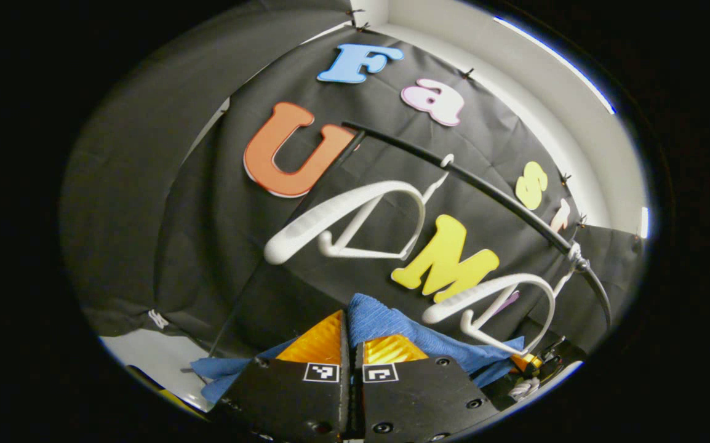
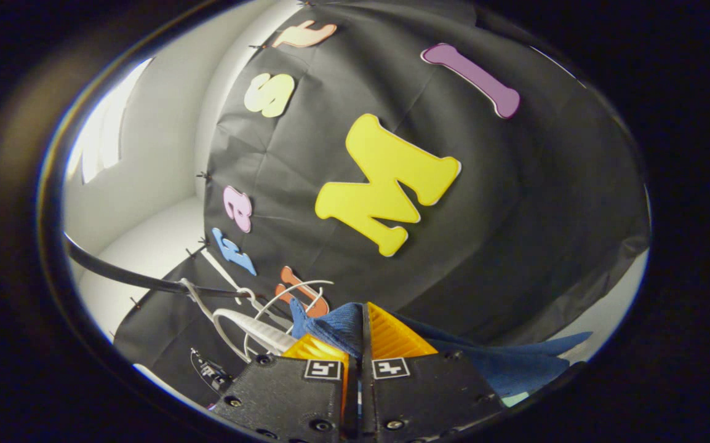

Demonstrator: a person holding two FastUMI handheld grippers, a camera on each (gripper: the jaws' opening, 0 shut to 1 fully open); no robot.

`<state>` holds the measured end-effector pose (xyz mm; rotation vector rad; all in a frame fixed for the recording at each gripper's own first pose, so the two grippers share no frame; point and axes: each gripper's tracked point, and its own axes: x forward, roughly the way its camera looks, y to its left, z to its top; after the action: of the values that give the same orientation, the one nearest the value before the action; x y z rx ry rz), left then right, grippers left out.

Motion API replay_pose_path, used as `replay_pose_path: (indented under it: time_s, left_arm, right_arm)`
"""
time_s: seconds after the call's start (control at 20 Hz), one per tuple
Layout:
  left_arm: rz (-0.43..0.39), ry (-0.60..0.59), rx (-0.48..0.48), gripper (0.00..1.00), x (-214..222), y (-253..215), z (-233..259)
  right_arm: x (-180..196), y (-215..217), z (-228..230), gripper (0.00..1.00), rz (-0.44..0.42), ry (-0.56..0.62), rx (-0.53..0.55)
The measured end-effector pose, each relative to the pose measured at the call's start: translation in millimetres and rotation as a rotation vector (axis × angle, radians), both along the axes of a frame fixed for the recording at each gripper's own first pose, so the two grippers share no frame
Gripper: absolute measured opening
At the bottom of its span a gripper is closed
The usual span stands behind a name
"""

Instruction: Grasp the clothes on the hanger with both hands and then place them into the laundry hamper below.

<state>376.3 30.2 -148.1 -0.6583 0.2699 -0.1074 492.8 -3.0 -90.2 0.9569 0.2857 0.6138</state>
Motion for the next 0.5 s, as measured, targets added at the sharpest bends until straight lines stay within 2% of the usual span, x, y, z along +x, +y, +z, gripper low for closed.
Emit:
replay_pose_path:
  time_s: [0.3,0.5]
  left_arm:
    - [-0.002,0.105,0.036,0.0,-26.2,-14.2,-49.2]
    - [-0.049,0.139,0.056,0.0,-52.3,-31.7,-64.6]
  right_arm:
    - [-19.1,6.4,-52.7,0.06,-0.002,0.094,-0.063]
    - [-43.5,16.9,-66.5,0.05,0.01,0.13,-0.086]
